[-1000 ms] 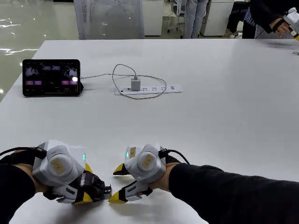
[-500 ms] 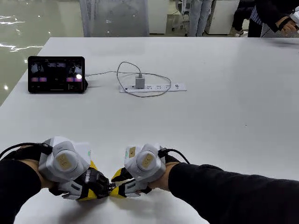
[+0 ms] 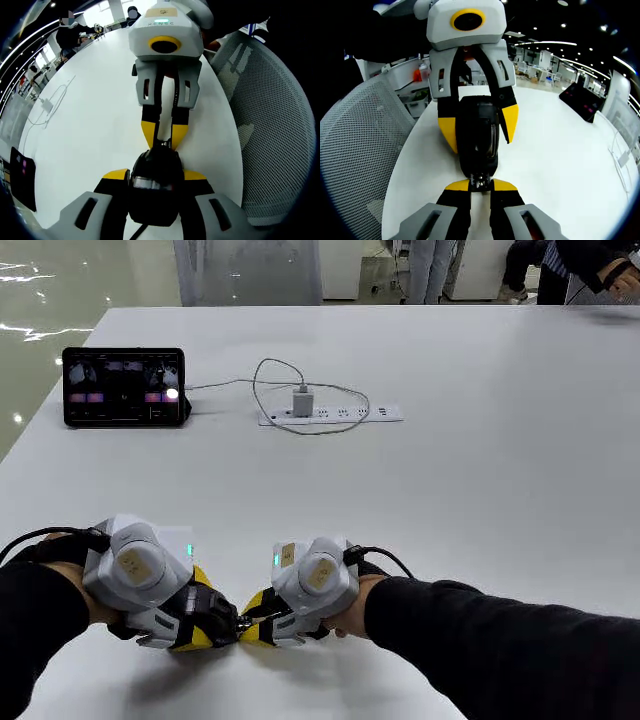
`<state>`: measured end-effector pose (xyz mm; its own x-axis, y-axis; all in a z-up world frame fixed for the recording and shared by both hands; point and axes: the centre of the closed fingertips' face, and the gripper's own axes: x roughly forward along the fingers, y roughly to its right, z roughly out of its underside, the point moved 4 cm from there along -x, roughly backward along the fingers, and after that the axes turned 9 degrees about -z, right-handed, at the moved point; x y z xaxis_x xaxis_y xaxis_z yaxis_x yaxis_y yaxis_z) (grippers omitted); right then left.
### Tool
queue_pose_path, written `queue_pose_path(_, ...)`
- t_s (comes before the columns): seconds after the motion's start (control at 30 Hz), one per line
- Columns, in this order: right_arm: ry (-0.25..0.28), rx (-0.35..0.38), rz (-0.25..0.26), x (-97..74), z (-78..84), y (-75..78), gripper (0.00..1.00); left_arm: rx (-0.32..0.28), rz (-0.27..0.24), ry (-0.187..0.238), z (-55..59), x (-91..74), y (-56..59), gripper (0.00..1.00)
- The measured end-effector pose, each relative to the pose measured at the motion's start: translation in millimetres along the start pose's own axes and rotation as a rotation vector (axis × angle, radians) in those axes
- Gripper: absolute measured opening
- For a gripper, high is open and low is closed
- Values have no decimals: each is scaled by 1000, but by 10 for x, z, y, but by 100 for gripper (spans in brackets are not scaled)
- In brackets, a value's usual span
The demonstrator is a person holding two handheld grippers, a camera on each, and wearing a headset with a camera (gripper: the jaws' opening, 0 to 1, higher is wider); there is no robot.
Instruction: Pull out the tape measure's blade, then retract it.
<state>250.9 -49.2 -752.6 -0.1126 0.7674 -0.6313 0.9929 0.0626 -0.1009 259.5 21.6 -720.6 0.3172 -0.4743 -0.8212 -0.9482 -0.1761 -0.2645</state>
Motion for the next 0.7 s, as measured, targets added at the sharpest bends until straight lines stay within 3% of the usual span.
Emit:
queue_pose_path(0.27,-25,-34,2,-62,49,-13,10,6,10,3,-9,-4,12,34)
queue_pose_path(0.7,-31,-20,-10,-133,109,-5,10,-12,13,14,-10,-9,6,34)
